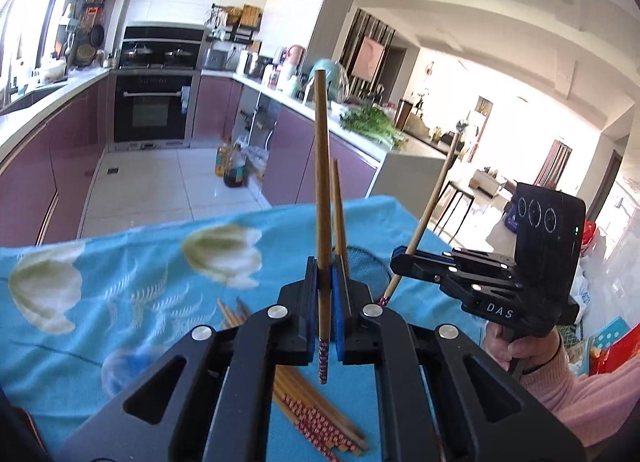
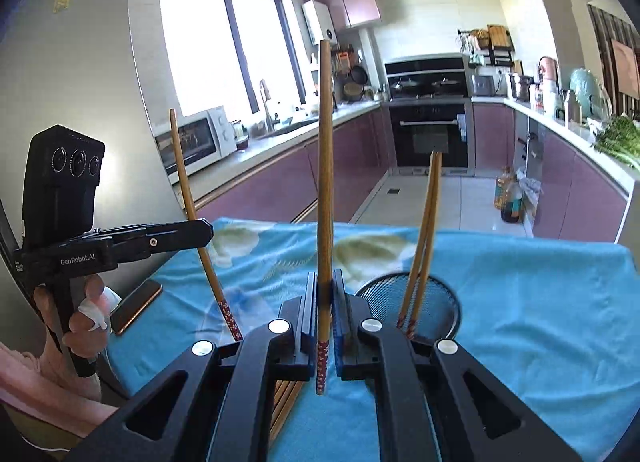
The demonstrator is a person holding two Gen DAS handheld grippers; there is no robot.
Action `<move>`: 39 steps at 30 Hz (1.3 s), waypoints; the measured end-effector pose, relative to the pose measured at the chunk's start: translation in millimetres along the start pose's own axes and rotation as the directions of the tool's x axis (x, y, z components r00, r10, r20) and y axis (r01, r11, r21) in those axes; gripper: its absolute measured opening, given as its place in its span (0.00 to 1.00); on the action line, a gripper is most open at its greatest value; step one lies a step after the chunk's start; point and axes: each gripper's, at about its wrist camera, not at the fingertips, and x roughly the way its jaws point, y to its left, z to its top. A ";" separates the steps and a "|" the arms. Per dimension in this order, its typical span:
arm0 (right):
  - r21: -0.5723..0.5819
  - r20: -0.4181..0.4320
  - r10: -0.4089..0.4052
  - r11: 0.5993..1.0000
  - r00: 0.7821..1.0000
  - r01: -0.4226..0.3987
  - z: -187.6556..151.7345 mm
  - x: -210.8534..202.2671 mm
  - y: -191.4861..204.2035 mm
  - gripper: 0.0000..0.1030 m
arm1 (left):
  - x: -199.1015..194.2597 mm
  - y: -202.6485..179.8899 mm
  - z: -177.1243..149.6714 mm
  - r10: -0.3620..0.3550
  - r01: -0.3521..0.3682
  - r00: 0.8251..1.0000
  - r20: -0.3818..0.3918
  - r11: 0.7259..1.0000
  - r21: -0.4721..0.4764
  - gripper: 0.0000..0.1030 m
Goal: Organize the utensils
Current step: 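Lift both chopsticks upright and carry them over the mesh cup, then lower both chopsticks into the cup and open both grippers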
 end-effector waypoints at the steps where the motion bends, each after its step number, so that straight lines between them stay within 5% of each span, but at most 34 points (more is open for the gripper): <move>1: -0.004 0.010 -0.005 1.000 1.000 0.005 3.0 -2.1 -2.3 0.06 | 0.9 -3.2 6.4 -0.010 0.010 1.000 0.017 1.000 0.006 0.07; 12: -0.041 0.097 -0.079 0.996 0.992 0.083 29.8 -21.4 -20.7 0.05 | 28.2 -38.0 54.8 -0.044 0.038 0.995 0.094 0.998 0.058 0.07; 18: -0.037 0.096 -0.112 0.993 0.989 0.116 32.8 -8.2 -32.9 0.05 | 57.1 -48.6 53.7 -0.022 0.020 0.999 0.024 0.996 0.086 0.07; 32: -0.029 -0.135 -0.131 0.991 0.982 0.129 2.3 39.2 -44.9 0.06 | 113.2 -43.9 7.4 0.017 0.007 0.982 -0.186 0.992 0.125 0.07; 39: -0.003 -0.199 -0.127 0.992 0.972 0.129 -3.4 54.1 -53.5 0.06 | 126.9 -32.0 5.8 0.026 -0.001 0.976 -0.217 0.993 0.114 0.07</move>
